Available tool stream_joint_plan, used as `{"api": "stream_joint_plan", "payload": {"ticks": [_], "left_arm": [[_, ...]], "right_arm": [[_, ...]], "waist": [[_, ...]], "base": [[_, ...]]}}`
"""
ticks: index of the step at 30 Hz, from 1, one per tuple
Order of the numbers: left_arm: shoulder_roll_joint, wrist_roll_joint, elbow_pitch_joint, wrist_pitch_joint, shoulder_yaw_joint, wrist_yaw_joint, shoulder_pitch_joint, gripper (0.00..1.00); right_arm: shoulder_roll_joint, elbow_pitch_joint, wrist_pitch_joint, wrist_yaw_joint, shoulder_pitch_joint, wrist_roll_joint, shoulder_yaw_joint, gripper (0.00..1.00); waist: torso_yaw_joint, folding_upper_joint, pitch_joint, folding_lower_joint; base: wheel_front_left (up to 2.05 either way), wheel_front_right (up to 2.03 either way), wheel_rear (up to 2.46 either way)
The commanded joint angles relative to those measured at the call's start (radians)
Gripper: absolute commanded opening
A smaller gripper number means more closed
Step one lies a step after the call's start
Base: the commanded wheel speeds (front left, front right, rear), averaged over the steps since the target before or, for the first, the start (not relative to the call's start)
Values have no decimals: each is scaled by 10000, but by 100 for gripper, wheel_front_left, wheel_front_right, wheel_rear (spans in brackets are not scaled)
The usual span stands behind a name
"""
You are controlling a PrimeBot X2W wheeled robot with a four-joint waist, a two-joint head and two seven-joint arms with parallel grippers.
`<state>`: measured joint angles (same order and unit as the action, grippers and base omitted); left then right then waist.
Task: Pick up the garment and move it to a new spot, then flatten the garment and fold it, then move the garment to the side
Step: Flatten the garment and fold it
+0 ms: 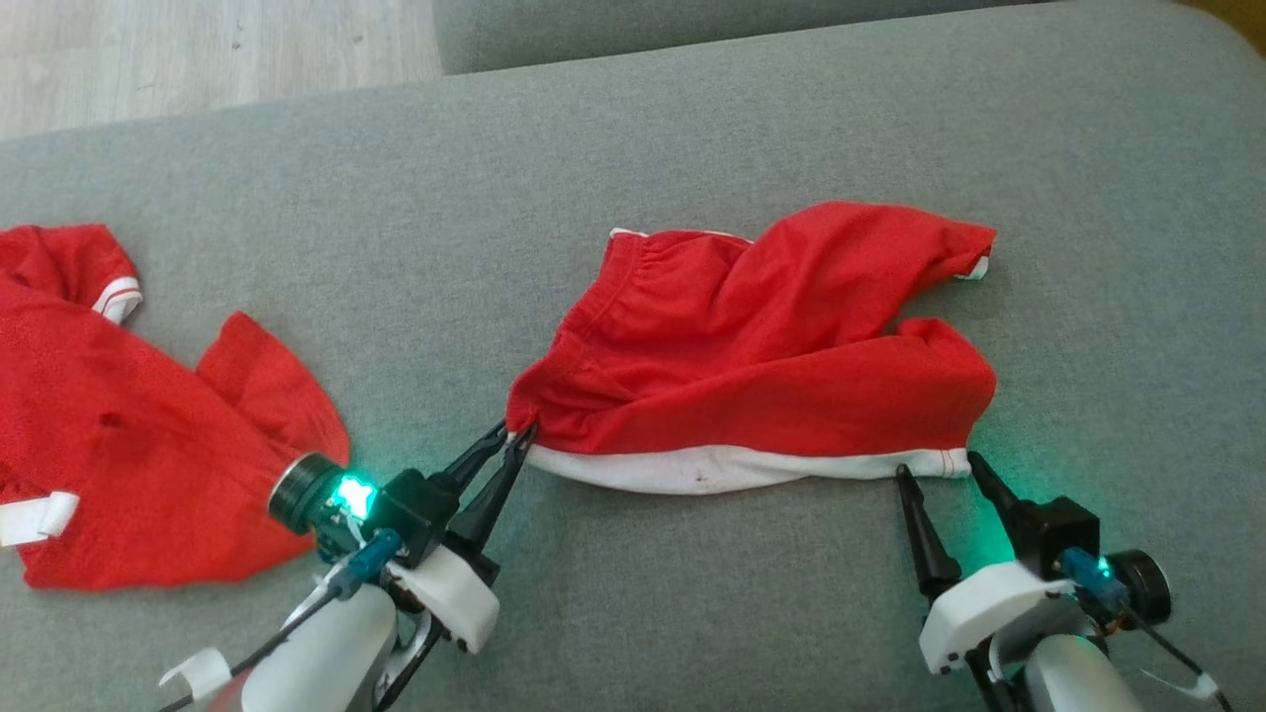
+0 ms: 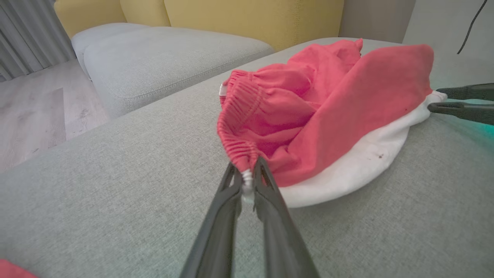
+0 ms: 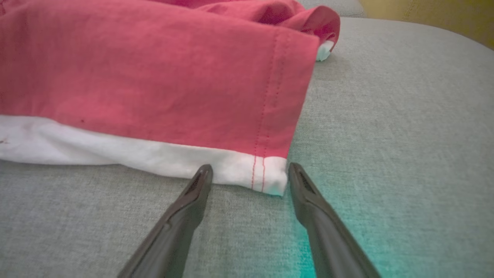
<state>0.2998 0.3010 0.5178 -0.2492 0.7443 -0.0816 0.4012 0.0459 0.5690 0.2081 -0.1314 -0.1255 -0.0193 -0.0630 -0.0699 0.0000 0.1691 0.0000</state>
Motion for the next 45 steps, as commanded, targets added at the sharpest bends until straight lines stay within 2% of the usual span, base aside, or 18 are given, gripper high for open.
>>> {"api": "stream_joint_plan", "payload": {"ticks": [1,14,15,17,22,27,33,39,45], "left_arm": [[191,81,-266,-125,-340,55,238,0],[266,147,-294,-106,-215,87,242,0],[272,152,-296,-103,-205,89,249,0],[289,164,-298,-102,-189,93,258,0],[351,196,-323,-90,-171,132,281,0],[489,246,-451,-92,-293,303,331,0],[713,427,-903,-94,-662,575,471,0],[905,821,-1772,-8,-1369,974,988,0],[945,1000,-2923,192,-1977,1477,1724,0]], "right_arm": [[43,-167,-1,7,-252,-113,-294,100],[43,211,-186,7,-427,5,-502,100],[43,238,-195,7,-442,4,-502,82],[43,289,-199,7,-477,15,-500,0],[43,226,16,7,-588,-69,-396,0],[43,-352,350,7,-652,-69,-360,0],[43,-1969,508,7,-671,-113,-269,0],[77,-4172,530,7,-894,-20,-189,0],[566,-5612,209,7,-1715,124,-478,0]], "waist": [[-7,0,-21,0],[-28,0,-67,0],[-26,0,-62,0],[-27,0,-60,0],[-44,0,-59,0],[-94,0,-153,0],[-222,0,-388,0],[-290,0,-703,0],[-288,0,-1030,0]], "base": [[0,0,0],[0,0,0],[0,0,0],[0,0,0],[0,0,0],[0,0,0],[0,0,0],[0,0,0],[0,0,0]]}}
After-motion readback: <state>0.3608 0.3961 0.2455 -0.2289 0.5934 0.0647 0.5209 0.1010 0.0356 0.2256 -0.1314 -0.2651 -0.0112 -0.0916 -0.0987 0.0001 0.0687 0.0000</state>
